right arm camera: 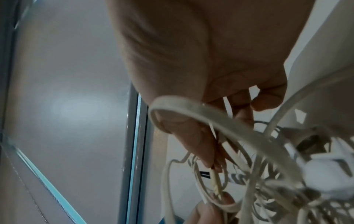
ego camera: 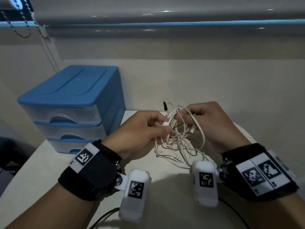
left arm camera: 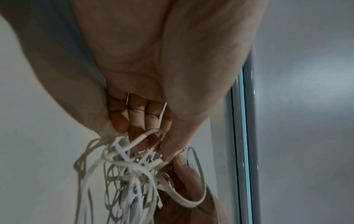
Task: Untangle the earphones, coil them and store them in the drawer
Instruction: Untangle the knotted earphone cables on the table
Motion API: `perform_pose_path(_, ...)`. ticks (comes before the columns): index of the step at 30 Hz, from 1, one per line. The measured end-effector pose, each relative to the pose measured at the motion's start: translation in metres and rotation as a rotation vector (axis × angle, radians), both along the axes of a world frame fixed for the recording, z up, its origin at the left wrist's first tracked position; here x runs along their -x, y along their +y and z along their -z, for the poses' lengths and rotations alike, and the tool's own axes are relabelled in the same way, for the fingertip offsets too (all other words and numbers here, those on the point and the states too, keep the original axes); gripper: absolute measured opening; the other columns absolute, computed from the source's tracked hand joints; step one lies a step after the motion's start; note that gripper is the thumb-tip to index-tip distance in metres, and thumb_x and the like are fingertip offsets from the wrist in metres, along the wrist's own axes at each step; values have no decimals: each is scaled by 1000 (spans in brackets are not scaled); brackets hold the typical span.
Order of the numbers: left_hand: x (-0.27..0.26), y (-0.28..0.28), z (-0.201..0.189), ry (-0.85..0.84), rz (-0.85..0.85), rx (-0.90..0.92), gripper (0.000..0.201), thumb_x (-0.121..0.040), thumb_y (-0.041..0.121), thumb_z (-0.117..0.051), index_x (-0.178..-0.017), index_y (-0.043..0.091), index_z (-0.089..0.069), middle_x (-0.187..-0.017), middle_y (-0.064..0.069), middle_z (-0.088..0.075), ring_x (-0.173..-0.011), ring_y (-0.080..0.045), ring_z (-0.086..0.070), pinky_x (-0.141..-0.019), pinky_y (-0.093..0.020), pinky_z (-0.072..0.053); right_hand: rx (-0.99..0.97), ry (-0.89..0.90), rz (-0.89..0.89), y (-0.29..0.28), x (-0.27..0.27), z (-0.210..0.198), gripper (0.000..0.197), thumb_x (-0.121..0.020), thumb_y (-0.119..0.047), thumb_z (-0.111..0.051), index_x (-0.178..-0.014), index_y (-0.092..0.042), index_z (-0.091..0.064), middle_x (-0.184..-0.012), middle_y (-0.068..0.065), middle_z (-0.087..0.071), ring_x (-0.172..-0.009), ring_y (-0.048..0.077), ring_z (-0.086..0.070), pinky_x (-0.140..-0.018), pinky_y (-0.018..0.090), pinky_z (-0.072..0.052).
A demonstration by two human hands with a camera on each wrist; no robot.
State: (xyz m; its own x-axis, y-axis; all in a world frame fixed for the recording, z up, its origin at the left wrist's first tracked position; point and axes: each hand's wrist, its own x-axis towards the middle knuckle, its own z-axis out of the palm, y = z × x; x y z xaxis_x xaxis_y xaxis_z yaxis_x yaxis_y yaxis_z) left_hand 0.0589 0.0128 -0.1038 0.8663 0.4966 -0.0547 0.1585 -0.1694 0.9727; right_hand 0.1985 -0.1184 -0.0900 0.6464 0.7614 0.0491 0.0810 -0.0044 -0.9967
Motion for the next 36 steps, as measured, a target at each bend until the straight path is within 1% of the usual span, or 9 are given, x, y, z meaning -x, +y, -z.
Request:
perform_pose_path(6, 1, -7, -5, -28, 0, 163, 14, -90, -4, -70, -98, -12, -63, -75, -20, -72, -60, -14, -69, -59, -17, -52, -40, 91, 33, 2, 2, -3, 9, -88, 14, -61, -87, 14, -70, -78, 34, -66, -55, 27, -63, -50, 30, -56)
perform_pose_path(11, 2, -10, -6, -65, -11, 264, 27, -85, -10, -72, -108, -16, -58, -105, -46, -63, -71, -25, -72, -67, -28, -60, -51, 85, -25, 2, 5, -2, 11, -87, 15, -59, -86, 13, -69, -76, 26, -66, -58, 27, -61, -50, 30, -53)
perform_pose_path(13, 1, -9, -5, -59, -32, 221, 22, -83, -7, -75, -101, -8, -62, -93, -40, -69, -68, -24, -71, -66, -29, -60, -61, 78, 19, 4, 2, 2, 21, -83, 21, -53, -89, 9, -70, -79, 20, -68, -62, 26, -59, -53, 31, -51)
perform_pose_path(16, 0, -5, -3, -75, -72, 180, 19, -82, -3, -78, -91, 8, -67, -77, -20, -73, -77, -31, -69, -81, -41, -57, -100, -130, 228, 5, -12, 3, 48, -77, 23, -44, -90, -15, -71, -92, -4, -69, -74, 12, -60, -62, 26, -50)
perform_pose_path(18, -1, -4, -3, -85, -84, 185, 18, -82, -2, -78, -93, 8, -68, -75, -16, -73, -78, -31, -68, -82, -41, -56, -236, -132, 248, 2, -16, -1, 51, -73, 20, -43, -88, -23, -67, -97, -4, -66, -74, 7, -58, -60, 21, -49)
perform_pose_path(24, 1, -7, -8, -118, -103, 243, 24, -85, -7, -74, -108, 1, -67, -84, -26, -68, -67, -25, -69, -65, -28, -60, -406, -107, 30, -9, -6, -12, 33, -48, -9, -44, -72, -12, -65, -88, 5, -66, -87, 17, -51, -70, 21, -39)
perform_pose_path(29, 0, -6, -10, -126, -100, 216, 30, -89, -2, -72, -117, 6, -64, -76, -11, -73, -64, -19, -67, -61, -23, -55, -133, -188, 176, -3, -13, -2, 36, -67, 17, -43, -73, -4, -72, -67, 7, -57, -52, 3, -47, -48, 12, -37)
perform_pose_path(33, 1, -3, -9, -159, -100, 245, 33, -91, -1, -70, -121, 8, -62, -74, -9, -74, -65, -19, -66, -64, -24, -57, -174, -100, 213, -3, -25, 6, 59, -71, 25, -44, -97, -15, -78, -107, 9, -72, -87, 14, -65, -63, 15, -53)
perform_pose_path(36, 2, -3, -10, -180, -110, 271, 33, -91, -4, -68, -122, 7, -61, -76, -10, -75, -64, -19, -67, -64, -24, -57, -261, -139, 325, -4, -26, 3, 69, -64, 24, -36, -98, -19, -77, -111, 1, -75, -102, 14, -70, -65, 15, -52)
